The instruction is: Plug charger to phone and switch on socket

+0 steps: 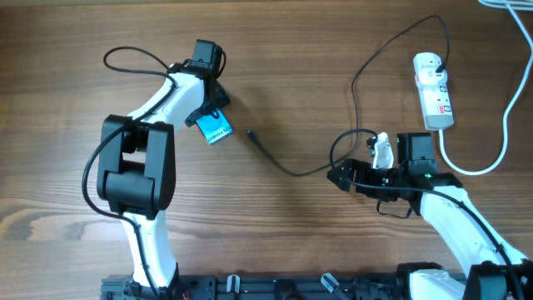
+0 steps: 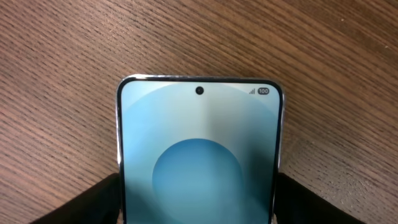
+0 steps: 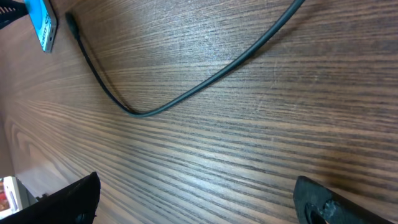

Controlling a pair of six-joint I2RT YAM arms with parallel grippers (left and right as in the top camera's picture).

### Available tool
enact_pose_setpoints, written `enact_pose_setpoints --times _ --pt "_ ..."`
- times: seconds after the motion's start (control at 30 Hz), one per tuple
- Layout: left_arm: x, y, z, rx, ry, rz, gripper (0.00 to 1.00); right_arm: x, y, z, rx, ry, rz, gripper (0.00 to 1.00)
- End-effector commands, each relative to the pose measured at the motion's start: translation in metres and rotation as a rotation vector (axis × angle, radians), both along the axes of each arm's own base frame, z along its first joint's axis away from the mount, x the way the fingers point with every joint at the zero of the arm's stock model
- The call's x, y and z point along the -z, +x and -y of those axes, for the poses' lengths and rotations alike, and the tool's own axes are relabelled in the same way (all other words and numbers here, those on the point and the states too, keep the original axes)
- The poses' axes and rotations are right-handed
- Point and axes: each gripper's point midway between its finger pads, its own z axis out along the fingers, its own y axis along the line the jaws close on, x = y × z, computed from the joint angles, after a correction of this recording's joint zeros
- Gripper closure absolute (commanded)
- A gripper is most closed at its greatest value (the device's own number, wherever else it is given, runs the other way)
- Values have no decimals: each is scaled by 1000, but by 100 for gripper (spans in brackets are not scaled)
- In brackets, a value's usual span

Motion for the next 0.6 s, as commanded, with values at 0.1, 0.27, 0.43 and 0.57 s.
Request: enact_pose_setpoints --times 0.1,0.27,0.43,0.57 --pt "44 -31 15 21 -85 -144 41 -2 1 -5 -27 17 12 0" --pt "44 -31 14 75 -74 -148 51 -1 -1 -5 -33 15 7 1" --pt "38 -32 16 131 -81 -155 60 -22 17 -9 -83 15 92 7" --pt "33 -41 38 202 -202 -185 63 -77 40 -54 -262 78 272 9"
